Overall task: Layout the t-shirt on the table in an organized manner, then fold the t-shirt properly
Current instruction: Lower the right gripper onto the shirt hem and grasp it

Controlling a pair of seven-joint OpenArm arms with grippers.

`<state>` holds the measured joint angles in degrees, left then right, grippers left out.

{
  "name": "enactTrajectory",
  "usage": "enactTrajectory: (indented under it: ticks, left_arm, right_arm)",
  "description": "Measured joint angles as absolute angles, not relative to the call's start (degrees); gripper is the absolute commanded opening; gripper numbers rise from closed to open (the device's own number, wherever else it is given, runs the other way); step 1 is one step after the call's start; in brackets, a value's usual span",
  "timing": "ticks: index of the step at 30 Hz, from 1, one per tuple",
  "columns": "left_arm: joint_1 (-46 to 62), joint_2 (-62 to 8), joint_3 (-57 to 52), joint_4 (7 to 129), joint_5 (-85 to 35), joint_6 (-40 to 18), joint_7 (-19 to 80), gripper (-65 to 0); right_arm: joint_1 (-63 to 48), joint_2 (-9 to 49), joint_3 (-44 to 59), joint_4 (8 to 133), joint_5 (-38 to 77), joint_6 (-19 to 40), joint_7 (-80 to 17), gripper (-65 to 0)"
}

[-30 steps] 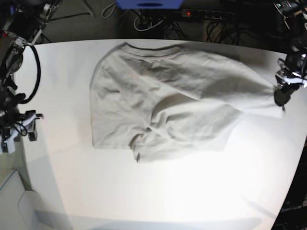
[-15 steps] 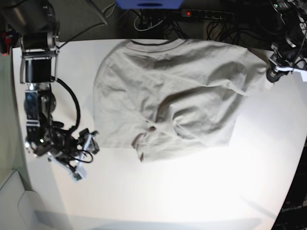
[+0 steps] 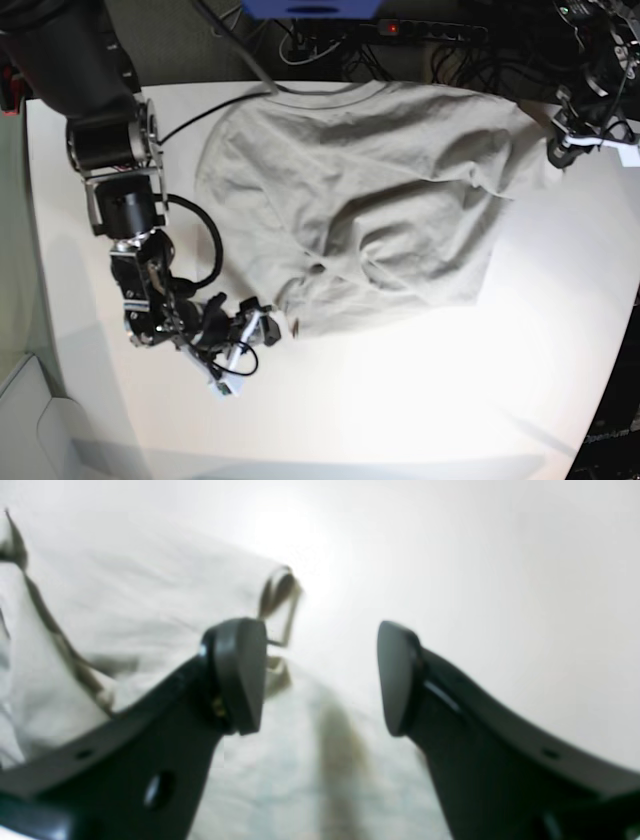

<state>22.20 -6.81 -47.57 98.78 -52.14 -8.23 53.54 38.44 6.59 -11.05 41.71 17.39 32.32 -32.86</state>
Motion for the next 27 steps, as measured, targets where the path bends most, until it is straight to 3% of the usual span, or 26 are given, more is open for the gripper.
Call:
enactTrajectory:
  ticks: [15, 18, 23, 24, 27]
  left_arm:
    - [22.2, -6.8, -47.6, 98.8, -52.5, -8.2, 53.4, -64.4]
    - [22.2, -6.8, -47.6, 98.8, -52.6, -8.2, 53.3, -64.5]
    - [22.2, -6.8, -47.9, 98.8, -52.6, -8.2, 53.3, -64.5]
    - [22.2, -6.8, -47.9, 98.8, -52.6, -8.2, 53.3, -64.5]
    - [22.2, -6.8, -47.9, 99.0, -52.5, -8.3, 53.4, -64.2]
  right_arm:
    - [31.2, 6.0, -11.2, 42.0, 18.5, 32.3, -29.6, -30.5]
    - [29.9, 6.8, -11.2, 42.3, 19.5, 32.4, -28.1, -38.1]
    - [28.8, 10.2, -11.2, 42.4, 20.4, 33.1, -27.6, -62.5]
    - [28.7, 11.0, -11.2, 42.4, 20.7, 33.3, -27.7, -65.0]
    - [28.6, 13.5, -11.2, 42.4, 21.1, 33.7, -27.8, -64.5]
